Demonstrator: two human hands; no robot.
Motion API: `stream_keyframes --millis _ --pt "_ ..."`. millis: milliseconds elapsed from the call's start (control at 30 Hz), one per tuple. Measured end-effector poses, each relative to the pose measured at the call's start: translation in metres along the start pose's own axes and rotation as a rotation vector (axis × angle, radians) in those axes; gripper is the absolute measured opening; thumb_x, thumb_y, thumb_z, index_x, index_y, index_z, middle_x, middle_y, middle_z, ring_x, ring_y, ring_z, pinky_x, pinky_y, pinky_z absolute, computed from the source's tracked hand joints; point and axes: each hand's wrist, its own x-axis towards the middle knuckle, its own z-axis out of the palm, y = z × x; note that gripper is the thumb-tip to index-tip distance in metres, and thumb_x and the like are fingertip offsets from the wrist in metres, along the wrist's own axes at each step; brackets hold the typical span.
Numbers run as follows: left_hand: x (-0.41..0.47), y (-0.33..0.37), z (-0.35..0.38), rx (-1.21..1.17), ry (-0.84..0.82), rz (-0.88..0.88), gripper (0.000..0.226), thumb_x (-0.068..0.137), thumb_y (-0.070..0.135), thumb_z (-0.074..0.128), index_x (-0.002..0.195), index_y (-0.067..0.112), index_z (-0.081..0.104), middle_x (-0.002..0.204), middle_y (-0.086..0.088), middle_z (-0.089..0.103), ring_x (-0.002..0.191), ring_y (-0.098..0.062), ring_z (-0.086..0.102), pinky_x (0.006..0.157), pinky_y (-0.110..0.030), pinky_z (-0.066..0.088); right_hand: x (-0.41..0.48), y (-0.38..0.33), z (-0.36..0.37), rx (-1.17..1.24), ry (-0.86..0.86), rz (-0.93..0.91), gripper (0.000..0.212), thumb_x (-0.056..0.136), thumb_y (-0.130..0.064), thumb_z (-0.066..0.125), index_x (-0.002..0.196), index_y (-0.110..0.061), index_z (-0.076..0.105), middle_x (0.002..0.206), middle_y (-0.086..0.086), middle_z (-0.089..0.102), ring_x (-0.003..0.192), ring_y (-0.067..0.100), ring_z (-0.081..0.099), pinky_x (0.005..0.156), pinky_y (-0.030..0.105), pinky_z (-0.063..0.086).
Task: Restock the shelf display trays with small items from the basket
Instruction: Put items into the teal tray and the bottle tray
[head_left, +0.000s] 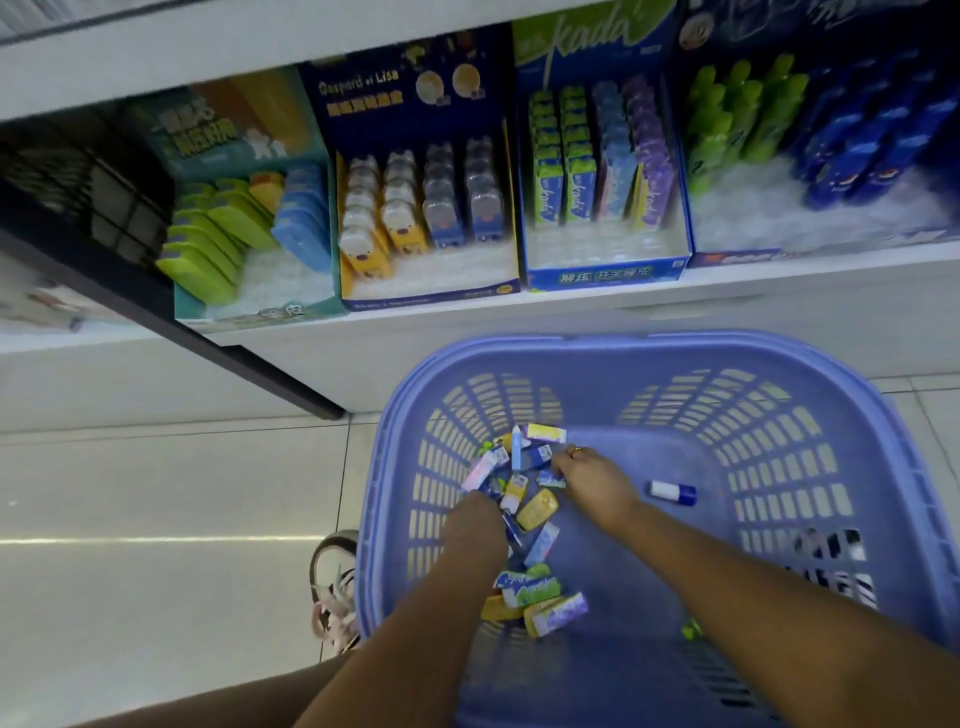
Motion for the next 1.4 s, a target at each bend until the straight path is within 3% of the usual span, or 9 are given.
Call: stream_keyframes --millis 100,167,267,367,500,633,767,867,1400 --pt "0.0 0.001 -0.005 -0.051 0.015 0.012 0.03 0.097 0.008 0.046 0.126 0.001 0.047 0.127 -0.013 0.057 0.117 -0.025 0.056 0.092 -0.031 0.046 -0.001 0.003 -0.012 0.114 -0.086 0.073 0.032 0.091 -0.021 0.055 0.118 -0.006 0.049 0.116 0.018 0.056 0.107 0.034 0.054 0.085 0.036 0.044" --pt "0.0 0.003 -0.016 -0.103 0.015 0.035 0.026 0.095 0.008 0.048 0.12 0.001 0.053 0.123 -0.015 0.059 0.112 -0.027 0.058 0.088 -0.032 0.048 -0.004 0.005 -0.027 0.223 -0.101 0.122 0.017 0.08 -0.018 0.066 0.093 -0.008 0.061 0.093 0.017 0.061 0.089 0.03 0.057 0.069 0.03 0.044" --pt "0.001 0.002 -0.037 -0.186 -0.015 0.059 0.006 0.091 0.012 0.055 0.086 0.009 0.057 0.119 -0.015 0.062 0.108 -0.027 0.061 0.081 -0.029 0.049 -0.009 0.009 -0.057 0.378 -0.068 0.144 0.014 0.073 -0.01 0.068 0.085 -0.004 0.066 0.082 0.018 0.065 0.072 0.018 0.051 0.062 0.028 0.041" --pt "-0.002 -0.003 -0.065 -0.472 -0.05 0.106 0.025 0.086 0.012 0.062 0.068 0.02 0.047 0.107 -0.013 0.065 0.108 -0.026 0.063 0.082 -0.027 0.053 -0.023 0.004 -0.102 0.601 -0.133 0.084 0.02 0.072 -0.008 0.078 0.085 -0.01 0.062 0.067 0.005 0.06 0.061 0.015 0.053 0.06 0.024 0.044" --pt "-0.027 -0.011 -0.118 -0.931 -0.11 0.242 0.005 0.088 0.006 0.062 0.091 0.007 0.059 0.091 -0.015 0.063 0.081 -0.019 0.07 0.079 -0.029 0.058 -0.049 -0.014 -0.179 0.869 -0.13 -0.072 0.012 0.083 -0.007 0.069 0.088 -0.002 0.06 0.065 0.009 0.06 0.051 0.009 0.058 0.055 0.018 0.049" --pt "-0.062 -0.011 -0.169 -1.296 0.005 0.425 0.015 0.09 0.003 0.059 0.105 0.0 0.061 0.075 -0.012 0.067 0.052 -0.009 0.066 0.056 -0.017 0.056 -0.073 -0.035 -0.247 0.988 0.19 -0.216 0.016 0.089 -0.011 0.062 0.088 0.005 0.064 0.066 0.007 0.062 0.054 0.005 0.059 0.059 0.014 0.05" --pt "-0.085 -0.012 -0.199 -1.578 0.229 0.55 0.019 0.087 0.001 0.062 0.106 0.004 0.06 0.08 -0.011 0.067 0.06 -0.01 0.069 0.061 -0.017 0.056 -0.078 -0.042 -0.287 0.875 0.689 -0.201 0.019 0.083 -0.014 0.07 0.082 -0.027 0.056 0.067 -0.003 0.06 0.061 0.015 0.062 0.062 0.024 0.052" --pt "-0.091 -0.017 -0.205 -1.679 0.373 0.576 0.016 0.084 0.003 0.067 0.098 0.007 0.061 0.085 -0.009 0.07 0.069 -0.012 0.07 0.067 -0.018 0.056 -0.069 -0.036 -0.303 0.643 0.924 -0.153 0.017 0.082 -0.016 0.07 0.087 -0.023 0.055 0.072 -0.006 0.057 0.065 0.01 0.057 0.064 0.017 0.048" --pt "-0.09 -0.016 -0.205 -1.628 0.442 0.582 0.014 0.092 0.008 0.059 0.104 0.009 0.066 0.085 -0.008 0.066 0.074 -0.014 0.069 0.071 -0.018 0.057 -0.034 -0.024 -0.314 0.211 0.755 -0.062 0.017 0.081 -0.009 0.071 0.095 0.0 0.068 0.093 0.014 0.067 0.083 0.024 0.061 0.077 0.031 0.048"
